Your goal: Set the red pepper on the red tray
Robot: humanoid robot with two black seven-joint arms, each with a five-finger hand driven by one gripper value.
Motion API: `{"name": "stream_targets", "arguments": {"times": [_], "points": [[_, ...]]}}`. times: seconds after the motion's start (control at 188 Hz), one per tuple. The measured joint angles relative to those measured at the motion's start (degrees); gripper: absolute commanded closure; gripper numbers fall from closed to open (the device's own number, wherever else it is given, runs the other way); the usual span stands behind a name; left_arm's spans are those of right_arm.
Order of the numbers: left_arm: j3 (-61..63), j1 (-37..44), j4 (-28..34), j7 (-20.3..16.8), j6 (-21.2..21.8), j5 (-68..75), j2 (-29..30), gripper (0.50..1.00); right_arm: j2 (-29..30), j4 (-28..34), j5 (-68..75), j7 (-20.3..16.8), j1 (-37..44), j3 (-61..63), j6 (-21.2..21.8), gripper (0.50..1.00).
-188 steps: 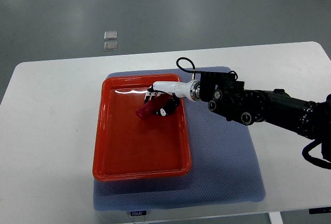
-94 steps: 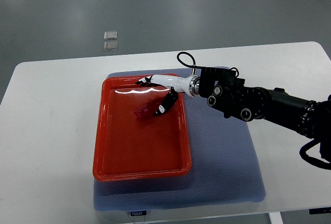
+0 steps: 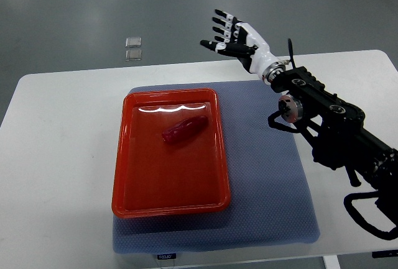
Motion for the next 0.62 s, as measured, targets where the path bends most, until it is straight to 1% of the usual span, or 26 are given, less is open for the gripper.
{"name": "stream_targets", "arguments": {"times": [0.053, 0.128, 0.229, 0.623], "points": [[0.00, 0.00, -0.04, 0.00, 0.00, 0.01, 0.00, 0.500, 0.00, 0.00, 6.54, 0.51, -2.96, 3.51, 0.17, 0.585], [0.01, -0.01, -0.06, 0.00, 0.00, 0.07, 0.00, 0.500, 0.00, 0.00, 13.62, 0.73, -5.14, 5.39, 0.32, 0.585], [0.07, 0.00, -0.05, 0.00, 0.00, 0.10, 0.00, 0.500, 0.01, 0.01, 18.45, 0.78, -6.00, 5.97, 0.93, 0.585], [0.09, -0.05, 0.03, 0.02, 0.00, 0.10, 0.00, 0.500, 0.02, 0.06, 19.80, 0.79, -6.01, 6.88, 1.57, 0.583]]}}
